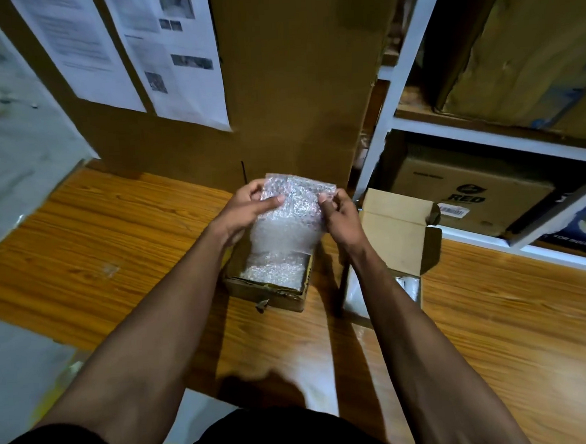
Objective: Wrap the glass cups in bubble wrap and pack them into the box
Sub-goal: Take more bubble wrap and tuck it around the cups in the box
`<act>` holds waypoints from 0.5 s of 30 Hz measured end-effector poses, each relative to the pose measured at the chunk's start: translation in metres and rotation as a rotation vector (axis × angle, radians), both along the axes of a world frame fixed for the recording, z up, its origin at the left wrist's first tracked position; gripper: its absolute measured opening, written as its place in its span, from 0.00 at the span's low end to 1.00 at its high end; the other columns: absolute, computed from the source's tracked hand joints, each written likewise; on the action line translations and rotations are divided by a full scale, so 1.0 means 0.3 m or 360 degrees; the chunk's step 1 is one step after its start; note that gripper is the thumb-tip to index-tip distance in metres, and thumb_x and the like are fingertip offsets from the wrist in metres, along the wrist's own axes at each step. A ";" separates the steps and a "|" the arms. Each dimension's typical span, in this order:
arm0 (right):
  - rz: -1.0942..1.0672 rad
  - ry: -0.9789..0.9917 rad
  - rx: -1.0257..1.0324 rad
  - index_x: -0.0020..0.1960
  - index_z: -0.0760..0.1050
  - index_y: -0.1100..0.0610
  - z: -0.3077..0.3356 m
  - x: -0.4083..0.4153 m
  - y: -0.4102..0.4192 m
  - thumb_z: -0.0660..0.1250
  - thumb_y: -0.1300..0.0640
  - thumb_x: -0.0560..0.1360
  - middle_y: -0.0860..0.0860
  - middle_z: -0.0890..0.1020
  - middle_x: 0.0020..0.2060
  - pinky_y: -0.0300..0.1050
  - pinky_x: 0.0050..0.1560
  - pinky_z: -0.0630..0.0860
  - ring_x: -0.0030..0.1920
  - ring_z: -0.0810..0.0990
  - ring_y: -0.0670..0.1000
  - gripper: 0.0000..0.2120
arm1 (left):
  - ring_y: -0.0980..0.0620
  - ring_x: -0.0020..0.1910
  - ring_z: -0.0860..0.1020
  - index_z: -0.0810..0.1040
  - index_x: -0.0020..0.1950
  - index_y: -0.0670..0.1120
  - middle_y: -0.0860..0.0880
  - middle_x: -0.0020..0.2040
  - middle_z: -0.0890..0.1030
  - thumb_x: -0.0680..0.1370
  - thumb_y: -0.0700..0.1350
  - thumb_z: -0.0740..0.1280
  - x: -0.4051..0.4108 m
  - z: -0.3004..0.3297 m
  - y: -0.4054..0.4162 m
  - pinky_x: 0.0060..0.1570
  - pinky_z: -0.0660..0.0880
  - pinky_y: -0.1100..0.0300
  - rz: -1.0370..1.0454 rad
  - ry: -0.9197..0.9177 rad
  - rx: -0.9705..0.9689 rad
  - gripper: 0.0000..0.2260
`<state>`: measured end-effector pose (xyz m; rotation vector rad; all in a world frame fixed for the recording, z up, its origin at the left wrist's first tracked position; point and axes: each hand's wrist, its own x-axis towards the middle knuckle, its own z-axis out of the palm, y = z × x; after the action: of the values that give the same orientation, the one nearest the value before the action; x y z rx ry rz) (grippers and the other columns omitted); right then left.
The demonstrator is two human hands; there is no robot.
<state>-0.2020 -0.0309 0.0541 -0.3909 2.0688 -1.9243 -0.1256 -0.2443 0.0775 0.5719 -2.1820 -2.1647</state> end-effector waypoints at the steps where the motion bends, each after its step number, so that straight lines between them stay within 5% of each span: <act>1: -0.0017 -0.0022 -0.0008 0.51 0.73 0.53 0.005 -0.004 0.008 0.67 0.44 0.81 0.53 0.75 0.41 0.50 0.44 0.72 0.42 0.73 0.52 0.12 | 0.55 0.70 0.75 0.70 0.78 0.47 0.52 0.72 0.75 0.70 0.51 0.84 0.020 0.001 0.008 0.72 0.71 0.53 -0.0041 -0.0055 0.0025 0.40; 4: -0.0051 -0.0077 0.0017 0.50 0.76 0.46 0.027 -0.004 0.039 0.67 0.43 0.81 0.50 0.80 0.41 0.49 0.43 0.75 0.40 0.77 0.50 0.07 | 0.51 0.64 0.82 0.69 0.78 0.43 0.46 0.68 0.82 0.67 0.48 0.82 0.062 -0.004 0.053 0.67 0.76 0.51 -0.0072 -0.0076 0.0126 0.42; 6: 0.0037 -0.0234 -0.0054 0.55 0.77 0.51 0.053 0.015 0.071 0.70 0.50 0.82 0.47 0.83 0.40 0.45 0.38 0.75 0.38 0.79 0.46 0.06 | 0.50 0.62 0.84 0.69 0.78 0.40 0.45 0.65 0.84 0.69 0.46 0.82 0.081 0.004 0.084 0.64 0.79 0.52 0.0013 -0.0078 0.0173 0.41; 10: 0.0384 -0.0440 -0.0054 0.68 0.74 0.61 0.047 0.038 0.133 0.75 0.66 0.77 0.55 0.88 0.52 0.43 0.44 0.83 0.49 0.88 0.53 0.22 | 0.47 0.62 0.83 0.73 0.75 0.41 0.49 0.62 0.83 0.77 0.40 0.77 0.088 0.014 0.139 0.57 0.80 0.59 0.0214 -0.0021 0.0210 0.27; 12: 0.0366 -0.0366 0.0003 0.72 0.72 0.62 0.032 0.036 0.155 0.75 0.67 0.77 0.59 0.87 0.54 0.44 0.49 0.82 0.50 0.87 0.52 0.25 | 0.56 0.56 0.81 0.67 0.79 0.39 0.54 0.59 0.80 0.79 0.38 0.75 0.093 0.029 0.173 0.49 0.77 0.68 0.0223 0.0012 0.0168 0.31; 15: 0.0300 -0.0332 -0.0006 0.75 0.70 0.60 0.035 0.036 0.178 0.78 0.61 0.75 0.65 0.83 0.58 0.59 0.59 0.81 0.53 0.83 0.56 0.31 | 0.51 0.67 0.78 0.58 0.84 0.41 0.48 0.76 0.71 0.77 0.40 0.77 0.096 0.032 0.191 0.61 0.77 0.62 0.0196 -0.0002 0.0171 0.40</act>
<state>-0.1912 0.0224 0.0646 -0.3553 1.8278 -1.7781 -0.0969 -0.1871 0.0871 0.6927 -1.9828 -2.2279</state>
